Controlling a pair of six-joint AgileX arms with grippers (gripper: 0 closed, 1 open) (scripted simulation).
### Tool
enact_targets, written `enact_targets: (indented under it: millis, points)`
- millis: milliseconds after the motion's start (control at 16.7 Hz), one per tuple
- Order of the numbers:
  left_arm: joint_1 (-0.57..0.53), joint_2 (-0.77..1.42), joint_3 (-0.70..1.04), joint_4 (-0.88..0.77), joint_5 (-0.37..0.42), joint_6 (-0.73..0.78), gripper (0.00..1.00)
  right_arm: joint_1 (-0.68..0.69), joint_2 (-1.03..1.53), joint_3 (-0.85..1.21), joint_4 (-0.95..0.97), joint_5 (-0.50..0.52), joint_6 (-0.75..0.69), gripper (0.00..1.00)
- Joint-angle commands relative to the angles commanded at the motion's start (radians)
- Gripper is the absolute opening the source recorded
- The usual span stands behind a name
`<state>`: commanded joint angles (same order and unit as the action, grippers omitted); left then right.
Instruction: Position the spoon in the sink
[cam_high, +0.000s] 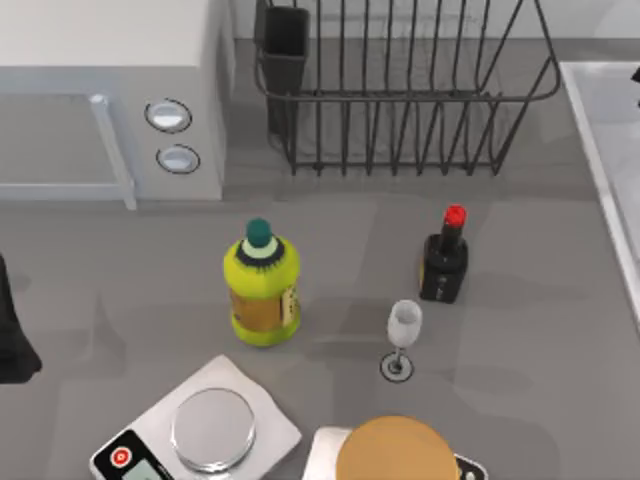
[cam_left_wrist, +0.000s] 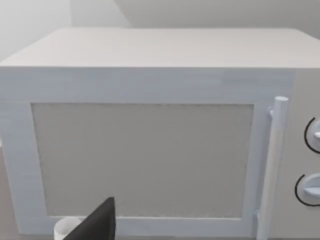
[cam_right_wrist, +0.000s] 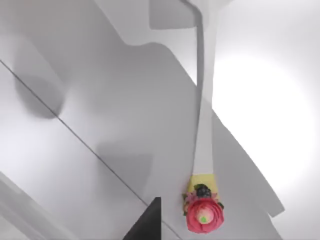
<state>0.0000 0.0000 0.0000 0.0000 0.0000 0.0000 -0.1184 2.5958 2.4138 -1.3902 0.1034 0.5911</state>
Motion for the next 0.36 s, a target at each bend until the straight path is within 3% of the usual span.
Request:
enact_targets:
  millis: [360]
  points:
    - [0.000, 0.000, 0.000, 0.000, 0.000, 0.000, 1.00, 0.000, 0.000, 0.000, 0.000, 0.000, 0.000, 1.00]
